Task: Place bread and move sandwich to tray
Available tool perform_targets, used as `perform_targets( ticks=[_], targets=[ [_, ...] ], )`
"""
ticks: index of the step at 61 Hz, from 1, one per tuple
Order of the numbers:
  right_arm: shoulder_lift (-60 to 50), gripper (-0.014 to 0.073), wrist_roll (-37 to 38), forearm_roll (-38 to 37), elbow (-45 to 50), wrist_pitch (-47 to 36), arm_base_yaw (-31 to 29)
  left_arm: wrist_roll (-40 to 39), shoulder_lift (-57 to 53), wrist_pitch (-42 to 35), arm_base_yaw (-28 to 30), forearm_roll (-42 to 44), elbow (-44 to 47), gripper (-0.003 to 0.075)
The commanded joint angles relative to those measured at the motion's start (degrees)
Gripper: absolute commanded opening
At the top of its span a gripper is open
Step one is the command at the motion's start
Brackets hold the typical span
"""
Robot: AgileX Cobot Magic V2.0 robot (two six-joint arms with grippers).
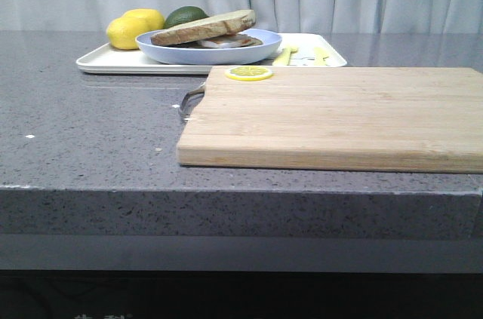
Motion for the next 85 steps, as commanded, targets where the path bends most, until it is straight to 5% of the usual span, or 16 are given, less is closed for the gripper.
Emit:
perform_targets(
  ticks=[1,57,74,85],
  targets=[
    [0.52,-0.0083,0.05,-0.14,-1.55,-4.33,-0.37,-0.45,-1.31,-5.85,0.17,-0.55,0.61,-0.0019],
    [0.52,-0.0083,0.05,-0.14,-1.55,-4.41,-0.37,-0.45,-1.31,-5.81,0.17,-0.55,0.61,-0.0019],
    [-4.21,-0.0083,0.05,-0.81,9.64,-17.33,3.50,-0.45,-1.31,-5.81,0.17,-0.55,0.61,-0.0019],
    [-11.90,-0.0083,0.05,0.34,17.12,-17.64,3.50,-0.45,-1.31,-5.81,0.17,-0.55,0.61,-0.0019]
  ],
)
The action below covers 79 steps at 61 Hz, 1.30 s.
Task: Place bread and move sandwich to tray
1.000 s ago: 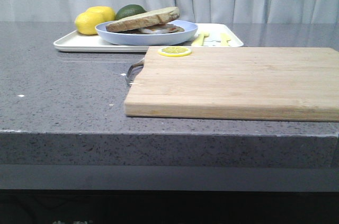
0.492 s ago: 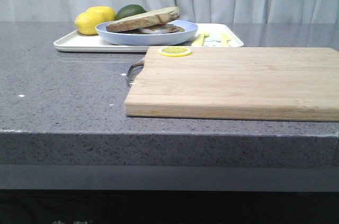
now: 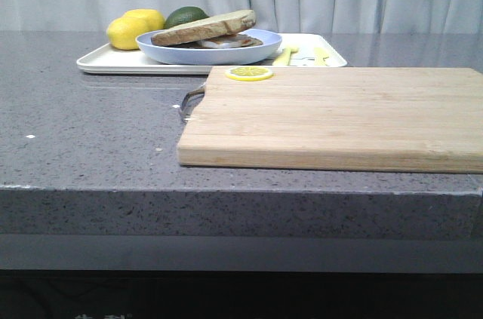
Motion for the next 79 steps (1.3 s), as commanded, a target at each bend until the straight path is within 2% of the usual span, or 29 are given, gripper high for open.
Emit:
perform_targets(
  ticks=[1,9,79],
  targets=[
    [-3.24,-0.0083,0.05,0.80,1.37,-5.32,0.04,-0.45,-1.31,-4.82,0.17,-0.51,0.61,-0.0019],
    [-5.25,-0.0083,0.05,2.29,4.42,-6.38,0.04,-0.45,-1.31,-4.82,0.17,-0.51,0.61,-0.0019],
    [-5.32,-0.0083,0.05,2.31,4.27,-5.19,0.04,-0.45,-1.31,-4.82,0.17,-0.51,0.61,-0.0019]
  ],
)
